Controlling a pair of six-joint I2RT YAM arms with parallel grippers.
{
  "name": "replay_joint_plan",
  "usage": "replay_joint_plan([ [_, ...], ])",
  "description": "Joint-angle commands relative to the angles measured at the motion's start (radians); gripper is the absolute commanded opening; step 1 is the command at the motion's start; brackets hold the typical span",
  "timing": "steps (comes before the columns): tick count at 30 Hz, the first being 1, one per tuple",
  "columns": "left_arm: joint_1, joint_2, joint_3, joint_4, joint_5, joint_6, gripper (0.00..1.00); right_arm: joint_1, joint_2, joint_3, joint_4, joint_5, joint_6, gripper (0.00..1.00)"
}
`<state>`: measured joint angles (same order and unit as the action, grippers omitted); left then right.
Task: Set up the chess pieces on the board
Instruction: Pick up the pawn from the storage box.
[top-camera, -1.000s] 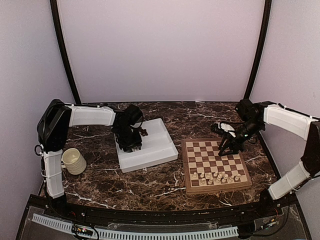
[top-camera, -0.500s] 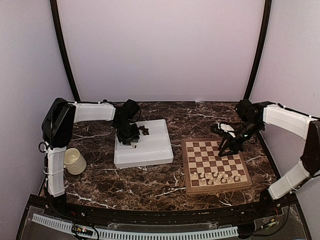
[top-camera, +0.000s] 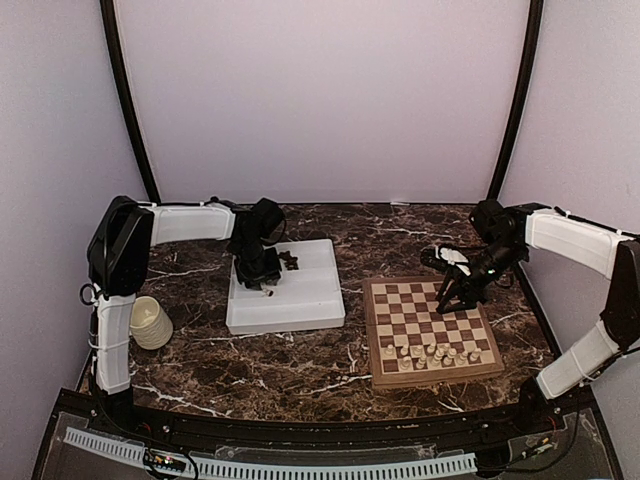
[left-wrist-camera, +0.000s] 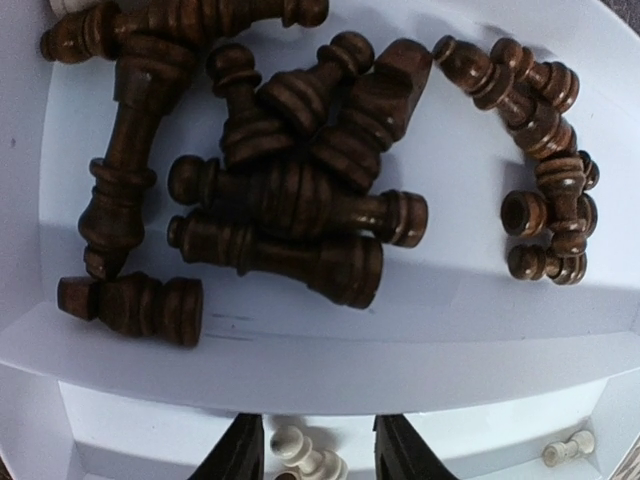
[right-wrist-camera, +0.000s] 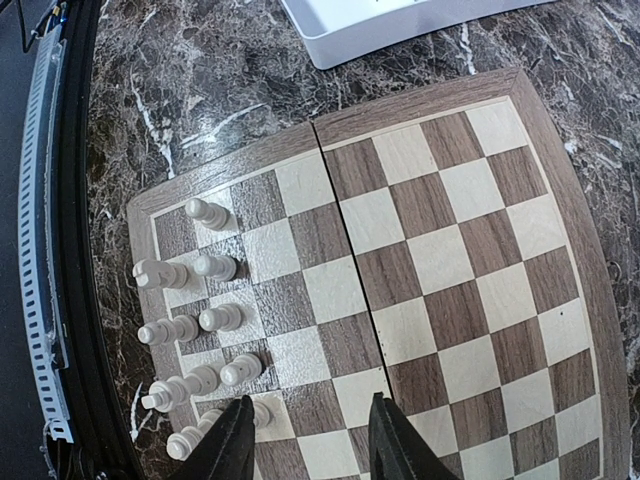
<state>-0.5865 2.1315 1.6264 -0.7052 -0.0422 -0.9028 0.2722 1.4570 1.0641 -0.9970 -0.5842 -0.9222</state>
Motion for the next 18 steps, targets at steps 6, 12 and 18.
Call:
replay_joint_plan([
  [6,-0.037,-0.061,-0.084,-0.015,0.031,-0.039,0.39,0.007,0.008,-0.009,-0.008,-0.005,-0.001,0.4],
  [12,-0.051,-0.061,-0.081,-0.019,0.037,-0.036,0.32,0.009,0.004,-0.009,-0.015,0.0,0.0,0.4],
  [18,-0.051,-0.044,-0.063,0.032,0.04,0.004,0.23,0.012,0.006,-0.003,-0.019,0.002,0.005,0.4],
])
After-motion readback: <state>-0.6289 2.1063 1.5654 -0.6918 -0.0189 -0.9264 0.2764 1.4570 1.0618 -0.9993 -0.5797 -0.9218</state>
